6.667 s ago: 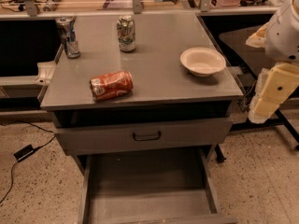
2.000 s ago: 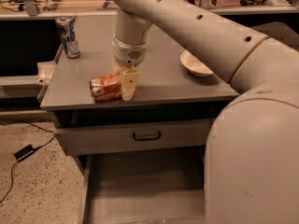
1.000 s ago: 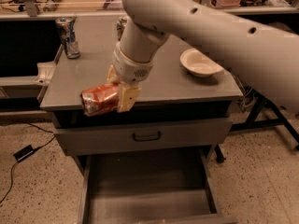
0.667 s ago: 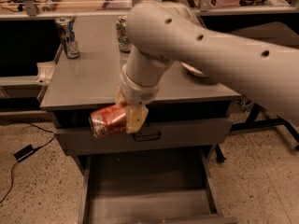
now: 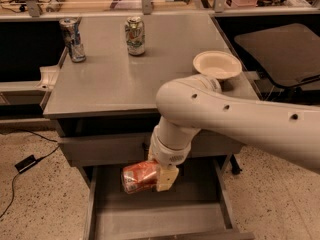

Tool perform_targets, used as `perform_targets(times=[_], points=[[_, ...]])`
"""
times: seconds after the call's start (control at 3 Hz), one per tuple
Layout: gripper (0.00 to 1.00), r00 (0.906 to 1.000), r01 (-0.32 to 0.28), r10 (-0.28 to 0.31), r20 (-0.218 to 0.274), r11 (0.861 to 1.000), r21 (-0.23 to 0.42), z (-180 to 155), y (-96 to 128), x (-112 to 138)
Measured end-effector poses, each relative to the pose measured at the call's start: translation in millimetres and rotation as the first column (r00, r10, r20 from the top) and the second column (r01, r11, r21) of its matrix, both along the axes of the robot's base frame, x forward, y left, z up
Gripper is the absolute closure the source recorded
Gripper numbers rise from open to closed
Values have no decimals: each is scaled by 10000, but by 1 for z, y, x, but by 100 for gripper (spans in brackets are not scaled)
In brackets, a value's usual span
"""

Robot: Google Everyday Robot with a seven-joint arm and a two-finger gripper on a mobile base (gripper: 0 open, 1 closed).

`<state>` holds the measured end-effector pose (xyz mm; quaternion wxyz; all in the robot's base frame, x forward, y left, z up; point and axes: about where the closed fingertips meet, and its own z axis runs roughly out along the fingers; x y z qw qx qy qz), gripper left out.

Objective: Place coke can into middle drawer

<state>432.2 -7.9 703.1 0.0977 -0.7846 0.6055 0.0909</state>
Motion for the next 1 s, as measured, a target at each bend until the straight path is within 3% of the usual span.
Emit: perform_targets(times=[0.33, 0.67, 1.0], points=[[100, 10000, 90, -91, -32, 9999, -76, -7, -4, -2], [100, 9948, 1019, -1019, 7, 9939, -429, -40, -23, 7], [100, 9845, 1748, -1753, -32, 9827, -611, -108, -68, -2]])
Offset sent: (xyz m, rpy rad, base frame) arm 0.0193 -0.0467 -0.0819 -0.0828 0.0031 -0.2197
